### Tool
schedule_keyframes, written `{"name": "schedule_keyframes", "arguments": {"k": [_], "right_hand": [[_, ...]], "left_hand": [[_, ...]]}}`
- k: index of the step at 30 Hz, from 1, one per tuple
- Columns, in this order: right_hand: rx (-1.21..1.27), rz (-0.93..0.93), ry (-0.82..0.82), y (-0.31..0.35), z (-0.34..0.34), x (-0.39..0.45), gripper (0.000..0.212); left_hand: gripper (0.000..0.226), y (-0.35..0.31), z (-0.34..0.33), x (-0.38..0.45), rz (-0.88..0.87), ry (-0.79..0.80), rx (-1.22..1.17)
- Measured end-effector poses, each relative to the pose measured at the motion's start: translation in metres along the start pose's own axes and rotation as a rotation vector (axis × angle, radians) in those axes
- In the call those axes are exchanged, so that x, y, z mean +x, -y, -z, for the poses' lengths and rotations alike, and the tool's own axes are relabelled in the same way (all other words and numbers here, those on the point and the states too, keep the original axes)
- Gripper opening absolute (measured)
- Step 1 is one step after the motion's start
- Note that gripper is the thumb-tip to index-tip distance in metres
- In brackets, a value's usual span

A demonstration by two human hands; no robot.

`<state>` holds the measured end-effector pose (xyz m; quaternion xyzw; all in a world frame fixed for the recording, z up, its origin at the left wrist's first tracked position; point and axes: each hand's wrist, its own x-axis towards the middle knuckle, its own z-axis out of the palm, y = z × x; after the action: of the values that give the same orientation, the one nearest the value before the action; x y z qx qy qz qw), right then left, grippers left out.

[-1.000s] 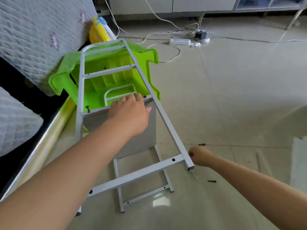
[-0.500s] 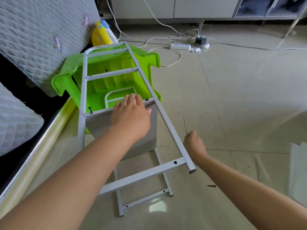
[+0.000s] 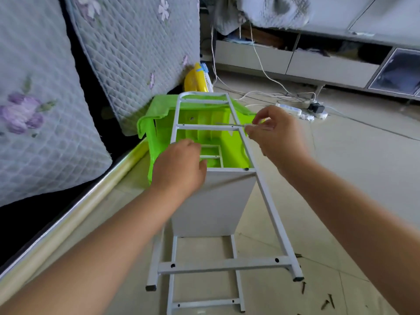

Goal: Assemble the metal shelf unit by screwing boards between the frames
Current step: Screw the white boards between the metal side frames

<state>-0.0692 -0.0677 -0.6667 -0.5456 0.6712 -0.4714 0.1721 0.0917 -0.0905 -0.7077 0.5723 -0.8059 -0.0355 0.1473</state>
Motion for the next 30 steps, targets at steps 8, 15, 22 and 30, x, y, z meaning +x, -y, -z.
{"name": "schedule_keyframes", "arguments": {"k": [8, 15, 22, 30], "right_hand": [[0.166, 0.033, 0.131, 0.008, -0.032, 0.006, 0.026], [0.165, 0.137, 0.111, 0.010, -0.038, 0.006, 0.024], [0.138, 0.264, 0.213, 0.015, -0.049, 0.005, 0.027], [0.061, 0.387, 0.274, 0.020, -0.057, 0.007, 0.020]], "left_hand": [[0.027, 0.045, 0.008, -0.001, 0.001, 0.094, -0.185], [0.019, 0.058, -0.007, -0.001, 0.029, 0.039, -0.445], [0.046, 0.074, -0.021, -0.007, -0.050, 0.142, -0.454], [0.046, 0.086, -0.026, -0.008, -0.114, 0.286, -0.466]]}}
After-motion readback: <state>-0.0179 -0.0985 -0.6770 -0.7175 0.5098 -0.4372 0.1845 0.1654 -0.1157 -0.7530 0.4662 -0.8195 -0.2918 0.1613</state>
